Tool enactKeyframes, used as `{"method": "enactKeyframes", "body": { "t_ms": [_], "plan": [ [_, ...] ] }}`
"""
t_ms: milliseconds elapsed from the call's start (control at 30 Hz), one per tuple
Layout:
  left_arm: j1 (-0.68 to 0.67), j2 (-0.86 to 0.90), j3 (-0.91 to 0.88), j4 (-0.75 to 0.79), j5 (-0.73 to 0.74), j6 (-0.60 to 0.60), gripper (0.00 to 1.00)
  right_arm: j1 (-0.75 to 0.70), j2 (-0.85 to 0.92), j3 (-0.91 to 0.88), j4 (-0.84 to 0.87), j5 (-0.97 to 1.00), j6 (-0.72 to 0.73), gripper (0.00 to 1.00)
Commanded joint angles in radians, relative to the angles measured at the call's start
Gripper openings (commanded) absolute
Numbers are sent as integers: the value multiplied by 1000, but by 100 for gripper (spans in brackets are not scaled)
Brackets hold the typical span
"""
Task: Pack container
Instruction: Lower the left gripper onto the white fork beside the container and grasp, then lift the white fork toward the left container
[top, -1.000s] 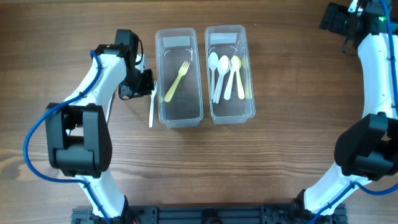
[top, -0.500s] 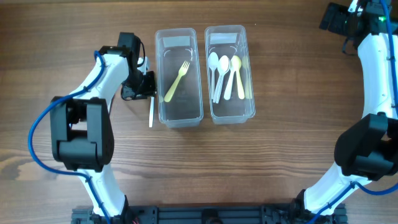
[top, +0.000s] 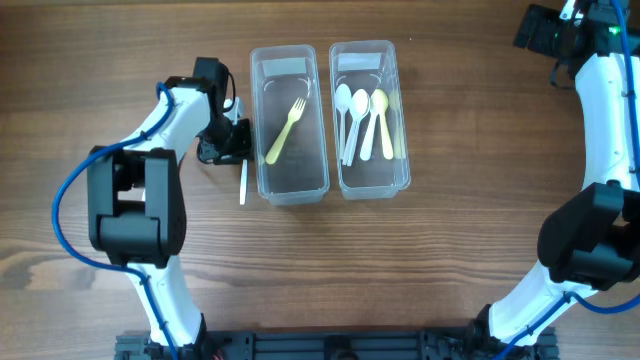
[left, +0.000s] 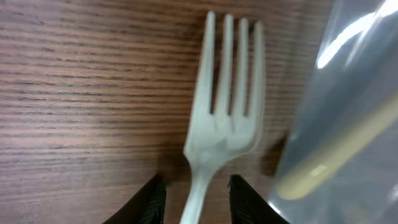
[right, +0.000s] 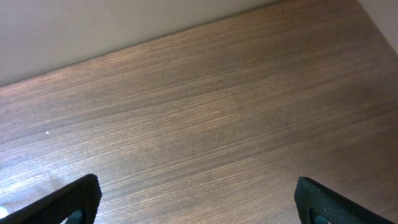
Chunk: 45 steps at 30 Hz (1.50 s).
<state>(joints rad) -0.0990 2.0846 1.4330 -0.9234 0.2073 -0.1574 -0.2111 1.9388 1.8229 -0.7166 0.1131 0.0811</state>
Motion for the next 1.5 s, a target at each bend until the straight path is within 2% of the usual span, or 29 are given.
{"method": "enactKeyframes", "body": {
  "t_ms": [0, 267, 667, 733, 800, 867, 967, 1167, 1467],
  "plan": [
    [0, 42, -8, -11, -44, 16, 35, 5, -13, 3, 5, 11, -3, 100],
    [6, 43, -8, -20, -148, 15, 29, 5, -13, 3, 5, 11, -3, 100],
    [70, 43, -8, -27, -153, -8, 29, 5, -13, 3, 5, 11, -3, 100],
    [75, 43, -8, -26, -148, -8, 21, 5, -13, 3, 5, 11, -3, 100],
    [75, 43, -8, -26, -125, -8, 8, 5, -13, 3, 5, 11, -3, 100],
    [75, 43, -8, -26, -98, -8, 4, 5, -13, 3, 5, 11, -3, 100],
    [75, 43, -8, -23, -55, -9, 4, 5, -13, 3, 5, 11, -2, 100],
    [78, 5, 43, -53, -60, -25, 4, 5, -13, 3, 5, 11, -2, 100],
    [88, -135, 300, -139, -78, -66, 4, 5, -13, 3, 5, 11, -3, 100]
  ]
}}
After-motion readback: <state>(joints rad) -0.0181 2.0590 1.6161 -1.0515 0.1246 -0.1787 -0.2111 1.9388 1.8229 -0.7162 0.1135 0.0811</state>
